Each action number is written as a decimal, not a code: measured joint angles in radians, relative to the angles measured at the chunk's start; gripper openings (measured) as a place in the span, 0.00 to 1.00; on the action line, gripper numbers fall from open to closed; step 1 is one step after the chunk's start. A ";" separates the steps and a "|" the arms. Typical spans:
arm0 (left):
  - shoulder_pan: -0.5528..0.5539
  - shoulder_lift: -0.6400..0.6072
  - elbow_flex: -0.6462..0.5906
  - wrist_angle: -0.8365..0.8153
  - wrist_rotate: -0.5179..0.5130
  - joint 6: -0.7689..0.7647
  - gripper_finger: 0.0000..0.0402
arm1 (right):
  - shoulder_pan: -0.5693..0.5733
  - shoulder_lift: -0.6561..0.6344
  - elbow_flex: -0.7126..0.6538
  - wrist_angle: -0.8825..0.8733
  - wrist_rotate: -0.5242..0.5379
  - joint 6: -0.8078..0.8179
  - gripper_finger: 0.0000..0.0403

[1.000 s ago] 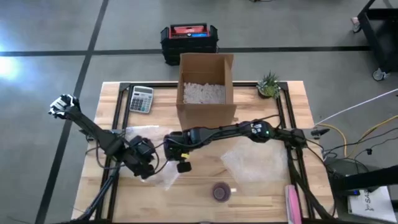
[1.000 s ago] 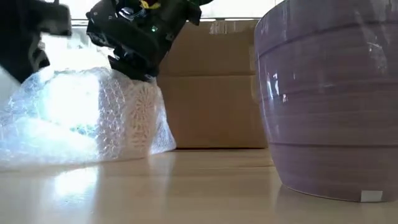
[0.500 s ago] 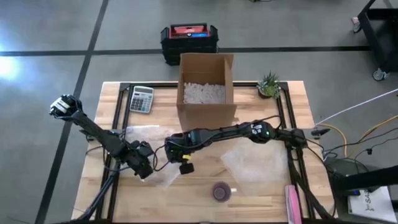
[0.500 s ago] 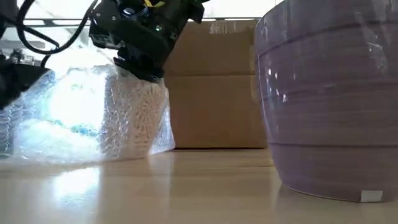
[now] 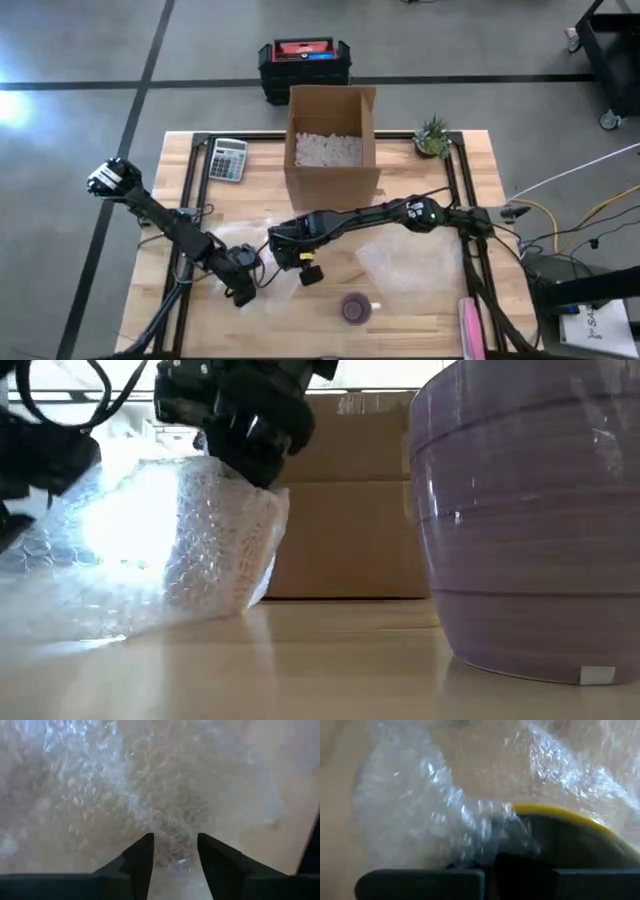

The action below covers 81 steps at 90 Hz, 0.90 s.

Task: Wrap mug
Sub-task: Wrap the yellow mug with bubble wrap

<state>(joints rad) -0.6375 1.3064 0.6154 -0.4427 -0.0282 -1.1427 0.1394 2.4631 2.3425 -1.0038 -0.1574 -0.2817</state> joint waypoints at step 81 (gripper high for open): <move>-0.091 -0.028 -0.008 -0.452 0.091 -0.137 0.52 | -0.006 -0.177 0.003 -0.223 0.002 0.035 0.00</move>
<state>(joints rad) -0.7280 1.2785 0.6070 -0.8944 0.0624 -1.2795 0.1329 2.2866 2.3459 -1.2263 -0.1550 -0.2468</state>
